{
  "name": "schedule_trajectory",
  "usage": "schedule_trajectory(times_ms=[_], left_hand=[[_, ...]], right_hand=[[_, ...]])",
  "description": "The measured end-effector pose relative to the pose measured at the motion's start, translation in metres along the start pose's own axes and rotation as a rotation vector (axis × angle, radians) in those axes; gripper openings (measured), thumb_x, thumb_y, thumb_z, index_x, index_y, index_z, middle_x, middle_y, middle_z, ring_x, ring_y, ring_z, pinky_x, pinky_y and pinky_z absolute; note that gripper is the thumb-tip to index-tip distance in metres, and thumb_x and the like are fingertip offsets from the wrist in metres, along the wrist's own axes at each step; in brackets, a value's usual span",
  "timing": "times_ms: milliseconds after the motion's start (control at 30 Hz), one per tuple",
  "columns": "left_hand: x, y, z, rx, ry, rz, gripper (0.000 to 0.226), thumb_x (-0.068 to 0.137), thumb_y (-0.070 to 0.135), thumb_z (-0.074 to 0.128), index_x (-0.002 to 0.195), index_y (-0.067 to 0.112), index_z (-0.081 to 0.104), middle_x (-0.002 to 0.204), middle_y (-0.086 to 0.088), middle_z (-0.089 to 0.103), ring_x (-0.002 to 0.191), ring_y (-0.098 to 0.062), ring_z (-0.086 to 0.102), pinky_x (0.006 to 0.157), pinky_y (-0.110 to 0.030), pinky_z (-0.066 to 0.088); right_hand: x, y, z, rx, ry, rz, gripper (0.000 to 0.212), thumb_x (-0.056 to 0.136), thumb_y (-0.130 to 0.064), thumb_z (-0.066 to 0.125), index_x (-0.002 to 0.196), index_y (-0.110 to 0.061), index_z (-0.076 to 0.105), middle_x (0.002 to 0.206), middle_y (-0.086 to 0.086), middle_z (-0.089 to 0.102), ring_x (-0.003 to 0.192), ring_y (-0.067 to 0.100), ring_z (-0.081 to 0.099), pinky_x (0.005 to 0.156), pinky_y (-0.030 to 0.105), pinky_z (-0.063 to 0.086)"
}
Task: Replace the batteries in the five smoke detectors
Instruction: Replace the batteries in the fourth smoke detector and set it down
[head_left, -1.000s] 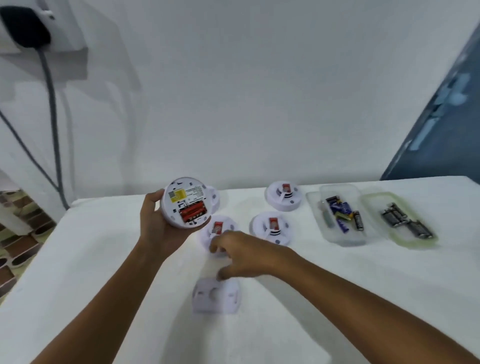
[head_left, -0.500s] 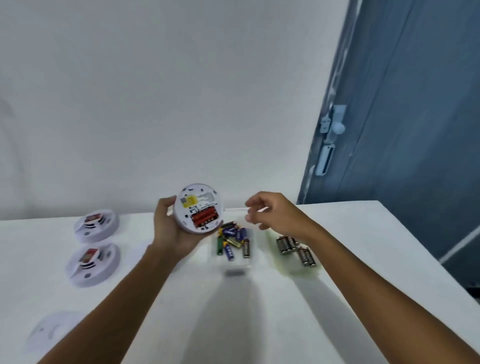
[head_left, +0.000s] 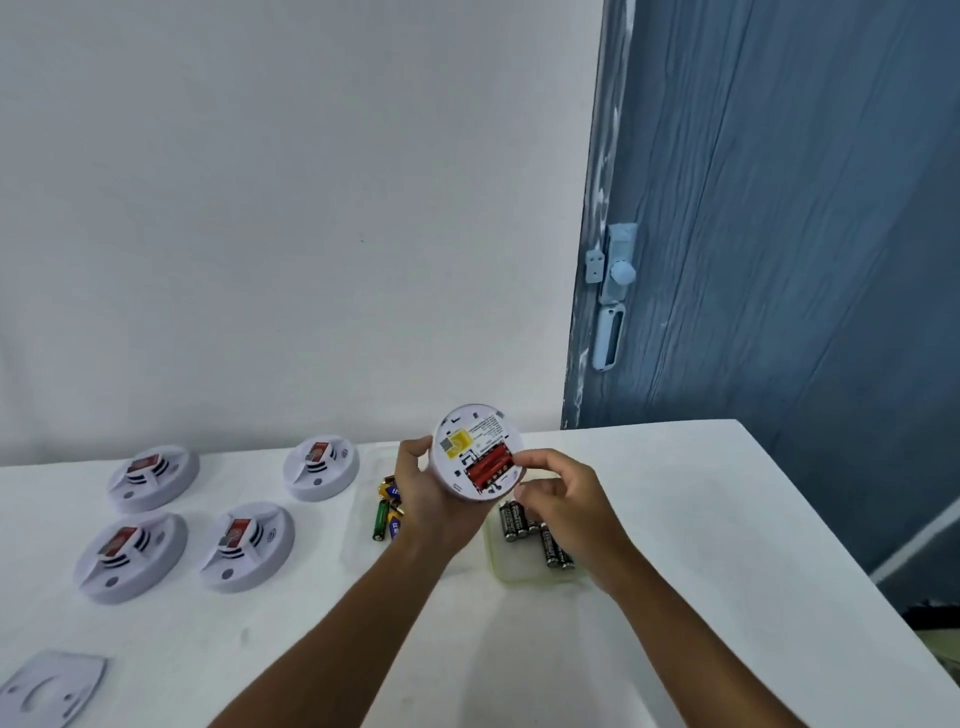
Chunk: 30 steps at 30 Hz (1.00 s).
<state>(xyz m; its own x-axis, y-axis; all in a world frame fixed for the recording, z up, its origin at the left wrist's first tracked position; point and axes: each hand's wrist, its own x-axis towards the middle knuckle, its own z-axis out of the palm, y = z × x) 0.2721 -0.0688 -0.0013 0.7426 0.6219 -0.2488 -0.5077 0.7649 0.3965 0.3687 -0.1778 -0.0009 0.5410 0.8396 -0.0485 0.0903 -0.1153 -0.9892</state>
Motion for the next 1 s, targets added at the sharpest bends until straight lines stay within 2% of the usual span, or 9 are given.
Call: schedule_trajectory(times_ms=[133, 200, 300, 367, 467, 633, 733, 833, 1000], left_hand=[[0.003, -0.010, -0.002, 0.052, 0.056, 0.007, 0.057, 0.078, 0.049, 0.054, 0.114, 0.006, 0.064, 0.113, -0.020, 0.067, 0.111, -0.037, 0.056, 0.106, -0.049, 0.037], [0.004, -0.013, -0.003, 0.074, 0.069, 0.021, 0.059, 0.072, 0.048, 0.059, 0.115, 0.007, 0.064, 0.109, -0.019, 0.069, 0.107, -0.035, 0.058, 0.101, -0.047, 0.042], [0.004, -0.014, -0.004, 0.096, 0.099, 0.035, 0.056, 0.071, 0.044, 0.058, 0.114, 0.008, 0.064, 0.102, -0.016, 0.070, 0.100, -0.032, 0.060, 0.087, -0.042, 0.048], [0.005, -0.013, -0.004, 0.096, 0.117, 0.041, 0.049, 0.076, 0.043, 0.055, 0.110, 0.009, 0.065, 0.096, -0.015, 0.071, 0.095, -0.030, 0.060, 0.085, -0.039, 0.048], [0.004, -0.012, -0.004, 0.111, 0.142, 0.047, 0.044, 0.085, 0.044, 0.046, 0.103, 0.009, 0.066, 0.089, -0.013, 0.072, 0.089, -0.028, 0.060, 0.080, -0.038, 0.047], [0.003, -0.011, -0.005, 0.143, 0.142, 0.068, 0.045, 0.087, 0.043, 0.044, 0.103, 0.008, 0.066, 0.088, -0.014, 0.072, 0.089, -0.029, 0.061, 0.081, -0.038, 0.046], [0.003, -0.011, -0.005, 0.172, 0.135, 0.077, 0.046, 0.087, 0.043, 0.043, 0.104, 0.008, 0.066, 0.089, -0.015, 0.072, 0.090, -0.030, 0.060, 0.083, -0.038, 0.046], [0.002, -0.013, -0.006, 0.209, 0.125, 0.098, 0.045, 0.088, 0.041, 0.042, 0.103, 0.008, 0.066, 0.086, -0.015, 0.072, 0.088, -0.029, 0.060, 0.078, -0.037, 0.046], [0.000, -0.014, -0.008, 0.237, 0.115, 0.121, 0.044, 0.088, 0.041, 0.040, 0.103, 0.008, 0.066, 0.085, -0.014, 0.071, 0.086, -0.028, 0.060, 0.076, -0.036, 0.046]], right_hand=[[-0.003, 0.012, 0.006, -0.008, 0.083, -0.009, 0.032, 0.087, -0.003, 0.056, 0.113, -0.020, 0.065, 0.087, -0.005, 0.065, 0.063, -0.004, 0.059, 0.057, 0.009, 0.044], [-0.002, 0.015, 0.010, -0.047, 0.115, -0.034, 0.033, 0.088, -0.003, 0.055, 0.116, -0.017, 0.063, 0.098, -0.002, 0.064, 0.069, -0.004, 0.061, 0.057, 0.009, 0.046], [0.000, 0.019, 0.018, -0.074, 0.152, -0.044, 0.028, 0.088, -0.006, 0.059, 0.114, -0.017, 0.061, 0.110, 0.001, 0.065, 0.087, 0.008, 0.065, 0.063, 0.013, 0.053], [0.003, 0.019, 0.022, -0.082, 0.172, -0.040, 0.023, 0.086, -0.009, 0.064, 0.107, -0.018, 0.061, 0.106, 0.005, 0.065, 0.086, 0.012, 0.064, 0.063, 0.013, 0.051], [0.007, 0.016, 0.022, -0.049, 0.175, -0.042, 0.014, 0.084, -0.010, 0.068, 0.097, -0.012, 0.062, 0.092, 0.012, 0.067, 0.072, 0.013, 0.062, 0.049, 0.012, 0.044], [0.012, 0.015, 0.022, -0.050, 0.164, -0.053, 0.017, 0.082, -0.015, 0.074, 0.089, -0.007, 0.062, 0.072, 0.004, 0.067, 0.052, 0.004, 0.059, 0.044, 0.015, 0.042], [0.014, 0.017, 0.023, -0.048, 0.169, -0.042, 0.019, 0.081, -0.017, 0.076, 0.089, -0.008, 0.062, 0.080, 0.008, 0.071, 0.065, 0.013, 0.067, 0.049, 0.017, 0.047], [0.015, 0.019, 0.023, -0.041, 0.166, -0.028, 0.019, 0.080, -0.018, 0.077, 0.089, -0.010, 0.062, 0.088, 0.010, 0.073, 0.077, 0.020, 0.071, 0.059, 0.023, 0.054], [0.016, 0.021, 0.020, -0.052, 0.128, -0.020, 0.020, 0.079, -0.019, 0.078, 0.088, -0.010, 0.062, 0.092, 0.008, 0.074, 0.081, 0.019, 0.072, 0.073, 0.038, 0.061]])
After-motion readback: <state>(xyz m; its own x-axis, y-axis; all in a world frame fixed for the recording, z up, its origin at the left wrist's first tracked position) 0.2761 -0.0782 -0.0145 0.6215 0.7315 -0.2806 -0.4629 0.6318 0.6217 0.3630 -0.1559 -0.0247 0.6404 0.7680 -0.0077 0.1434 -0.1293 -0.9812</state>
